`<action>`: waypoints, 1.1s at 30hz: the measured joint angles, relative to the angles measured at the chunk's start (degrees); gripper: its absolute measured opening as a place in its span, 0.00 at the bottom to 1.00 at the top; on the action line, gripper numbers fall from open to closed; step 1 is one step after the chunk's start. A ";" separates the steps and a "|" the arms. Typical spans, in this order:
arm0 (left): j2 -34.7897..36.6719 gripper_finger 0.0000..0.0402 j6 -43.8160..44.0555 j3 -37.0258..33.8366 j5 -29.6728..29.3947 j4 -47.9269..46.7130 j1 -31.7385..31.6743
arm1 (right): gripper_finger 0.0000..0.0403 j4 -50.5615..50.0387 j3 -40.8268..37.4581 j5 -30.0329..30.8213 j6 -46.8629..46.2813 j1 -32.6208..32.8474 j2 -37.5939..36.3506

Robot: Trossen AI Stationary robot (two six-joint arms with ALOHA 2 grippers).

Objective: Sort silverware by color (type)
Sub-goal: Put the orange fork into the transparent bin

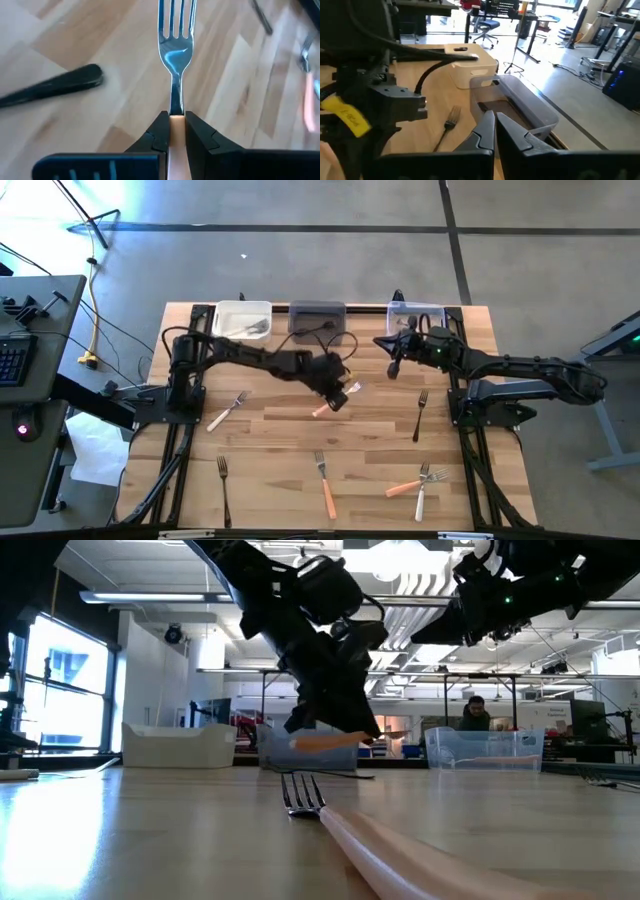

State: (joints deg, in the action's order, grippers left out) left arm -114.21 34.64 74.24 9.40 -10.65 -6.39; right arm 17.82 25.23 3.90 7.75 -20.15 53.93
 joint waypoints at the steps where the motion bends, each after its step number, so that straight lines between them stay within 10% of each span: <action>1: 0.02 0.05 0.59 -0.42 -2.34 1.17 0.69 | 0.00 0.01 0.00 -0.02 -0.16 0.29 0.00; 6: -0.55 0.05 0.76 -0.49 -12.79 3.82 3.46 | 0.00 0.30 0.00 0.21 -1.48 1.98 0.00; 22: -6.04 0.15 0.92 -0.49 -9.60 12.41 4.30 | 0.00 -1.82 0.00 7.56 -7.93 9.29 -0.01; 33: -4.47 0.35 -8.22 -0.41 -5.69 9.97 3.31 | 0.00 -15.30 0.00 8.56 -30.89 13.45 0.16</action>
State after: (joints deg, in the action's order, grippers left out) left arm -118.68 26.42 73.83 3.70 -0.68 -3.08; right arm 2.52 25.23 12.46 -23.14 -6.71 54.10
